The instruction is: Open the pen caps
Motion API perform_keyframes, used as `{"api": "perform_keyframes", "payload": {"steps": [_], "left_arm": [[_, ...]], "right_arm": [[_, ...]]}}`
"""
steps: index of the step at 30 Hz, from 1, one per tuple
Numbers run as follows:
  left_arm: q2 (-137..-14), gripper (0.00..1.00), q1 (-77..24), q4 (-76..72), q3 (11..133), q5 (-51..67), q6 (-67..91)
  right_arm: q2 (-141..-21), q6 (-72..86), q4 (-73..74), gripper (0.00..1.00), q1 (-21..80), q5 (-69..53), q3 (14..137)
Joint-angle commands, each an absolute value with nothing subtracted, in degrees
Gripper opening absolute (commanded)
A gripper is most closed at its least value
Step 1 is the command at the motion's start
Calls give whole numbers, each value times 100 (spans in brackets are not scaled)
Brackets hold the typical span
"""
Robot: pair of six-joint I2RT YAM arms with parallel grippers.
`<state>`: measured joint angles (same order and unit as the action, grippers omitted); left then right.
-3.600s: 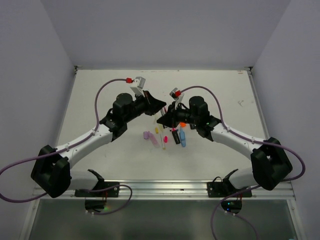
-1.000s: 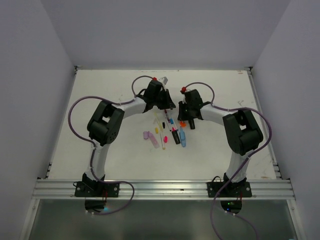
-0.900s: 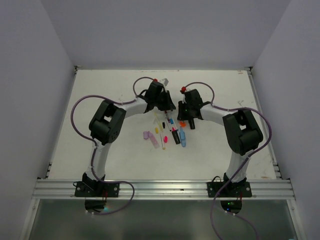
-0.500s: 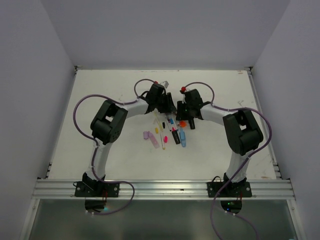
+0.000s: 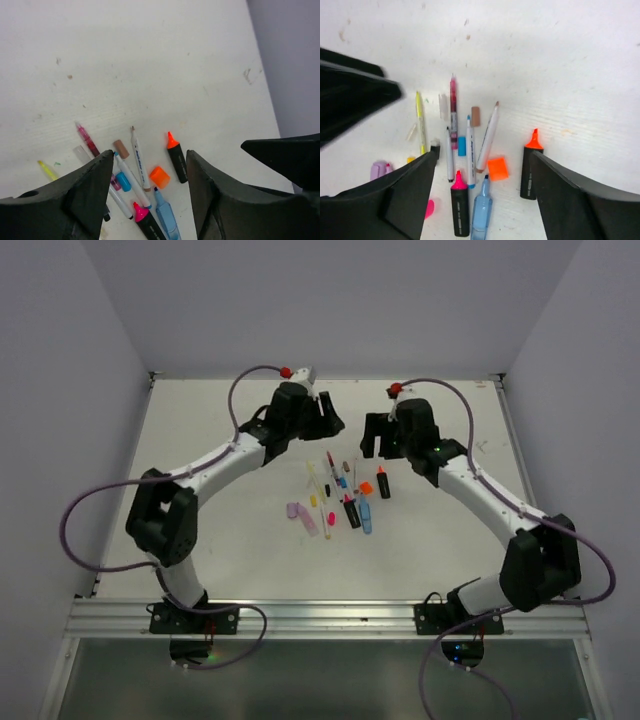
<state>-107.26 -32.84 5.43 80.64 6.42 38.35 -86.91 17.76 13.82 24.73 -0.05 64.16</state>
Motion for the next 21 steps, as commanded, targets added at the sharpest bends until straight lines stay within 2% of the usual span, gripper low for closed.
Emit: {"api": "perform_keyframes", "payload": {"steps": [1, 3, 4, 7, 12, 21], "left_arm": [[-9354, 64, -3314, 789, 7876, -593, 3332], [-8618, 78, -3305, 940, 7753, -1035, 3052], [-8143, 86, -3305, 1088, 7656, -1455, 2867], [-7447, 99, -3305, 1343, 7454, -2185, 2567], [-6075, 100, -3305, 1687, 7286, -2847, 1909], [-4528, 100, -3296, 2408, 7014, -3761, 1397]], "right_arm": [[-7668, 1574, 1959, 82, 2479, 930, 6609], [-7244, 1451, 2284, 91, 2479, 1562, 6688], [-6833, 1372, 2442, 98, 2479, 1947, 6723], [-6277, 1222, 2662, 99, 2470, 2460, 6767], [-5073, 976, 2997, 99, 2479, 3434, 6741], [-3088, 572, 2760, 98, 2479, 3586, 6320]]}}
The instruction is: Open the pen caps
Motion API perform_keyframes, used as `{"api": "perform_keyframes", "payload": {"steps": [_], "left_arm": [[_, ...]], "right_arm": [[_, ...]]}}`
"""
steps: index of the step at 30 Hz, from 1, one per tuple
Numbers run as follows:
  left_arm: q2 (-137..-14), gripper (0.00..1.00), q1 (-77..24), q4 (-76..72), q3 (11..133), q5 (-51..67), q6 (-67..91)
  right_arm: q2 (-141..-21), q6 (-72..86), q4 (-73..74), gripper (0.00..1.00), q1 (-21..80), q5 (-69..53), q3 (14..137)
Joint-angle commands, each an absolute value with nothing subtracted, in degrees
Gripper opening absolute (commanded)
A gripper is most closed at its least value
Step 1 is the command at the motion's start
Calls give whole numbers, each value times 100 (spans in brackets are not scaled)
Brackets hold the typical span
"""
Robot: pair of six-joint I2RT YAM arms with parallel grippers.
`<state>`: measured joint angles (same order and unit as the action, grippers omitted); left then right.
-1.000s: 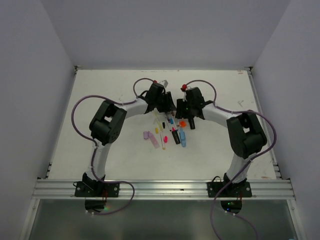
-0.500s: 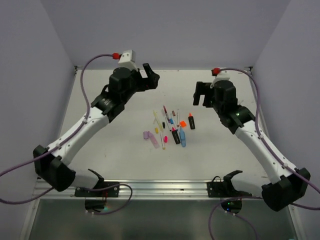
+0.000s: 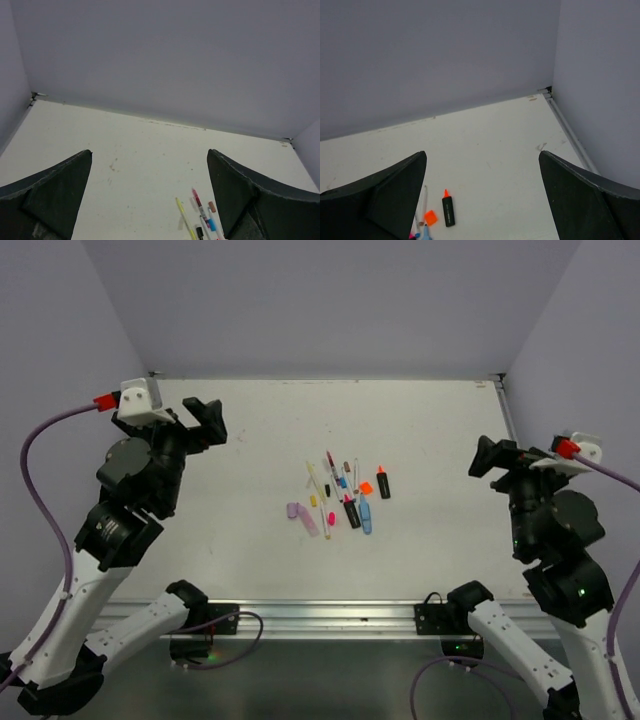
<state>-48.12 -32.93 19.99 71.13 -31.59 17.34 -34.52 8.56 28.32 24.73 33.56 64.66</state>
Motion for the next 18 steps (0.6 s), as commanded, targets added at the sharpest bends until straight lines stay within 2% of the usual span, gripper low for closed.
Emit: {"api": "perform_keyframes", "payload": {"steps": [1, 8, 18], "left_arm": [[-4422, 100, -3305, 2452, 6935, -3892, 1389], [-3482, 100, -3296, 2435, 6399, -4148, 1476], [-3225, 100, -3296, 2461, 5863, -4316, 1705]], "right_arm": [[-2989, 528, 2742, 99, 2479, 3586, 6293], [-2444, 202, 2777, 99, 2479, 3700, 5960], [-2390, 193, 2689, 99, 2479, 3595, 5678]]}}
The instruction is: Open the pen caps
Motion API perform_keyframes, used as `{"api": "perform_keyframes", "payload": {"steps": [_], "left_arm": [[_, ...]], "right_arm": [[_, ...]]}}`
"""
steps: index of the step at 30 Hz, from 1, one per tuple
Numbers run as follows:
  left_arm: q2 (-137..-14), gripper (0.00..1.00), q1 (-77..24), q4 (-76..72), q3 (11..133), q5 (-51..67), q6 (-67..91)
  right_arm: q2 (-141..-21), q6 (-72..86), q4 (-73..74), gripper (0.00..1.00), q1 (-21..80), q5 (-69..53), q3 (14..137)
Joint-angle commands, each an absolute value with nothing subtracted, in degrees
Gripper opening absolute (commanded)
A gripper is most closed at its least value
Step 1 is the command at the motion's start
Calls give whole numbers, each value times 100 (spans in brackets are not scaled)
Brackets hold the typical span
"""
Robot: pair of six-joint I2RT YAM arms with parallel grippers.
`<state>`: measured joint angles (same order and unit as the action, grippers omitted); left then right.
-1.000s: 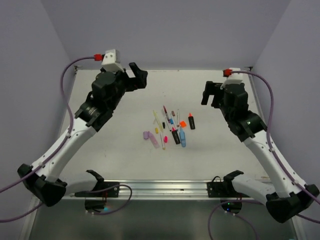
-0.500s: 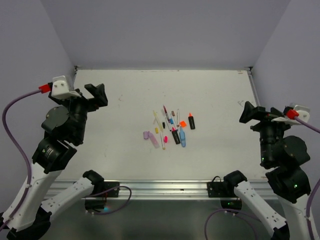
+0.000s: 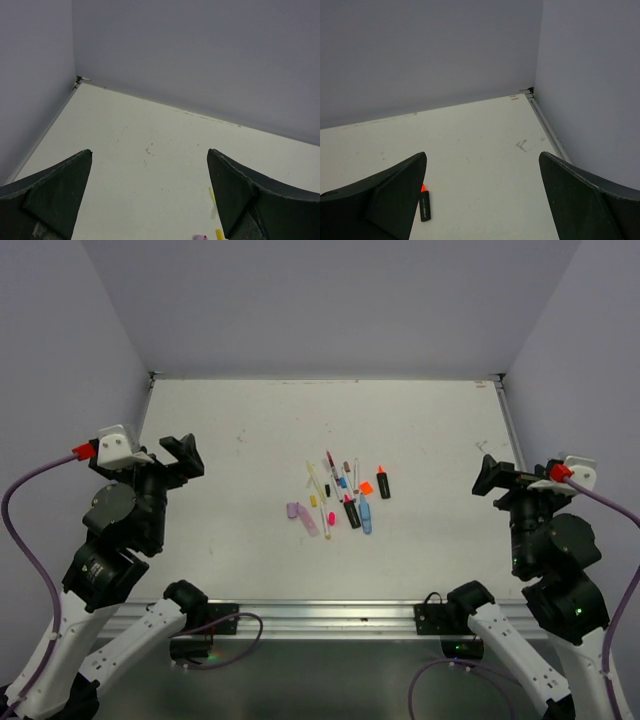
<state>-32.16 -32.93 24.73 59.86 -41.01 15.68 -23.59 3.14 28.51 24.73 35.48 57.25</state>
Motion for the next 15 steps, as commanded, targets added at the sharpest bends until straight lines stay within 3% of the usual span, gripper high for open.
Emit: {"api": "perform_keyframes", "payload": {"steps": [1, 15], "left_arm": [[-3234, 100, -3305, 2452, 5845, -4315, 1722], [-3472, 100, -3305, 2092, 5458, -4149, 1749]], "right_arm": [[-2417, 202, 2698, 99, 2479, 3569, 5678], [-2689, 229, 2602, 99, 2479, 3261, 5642]]}}
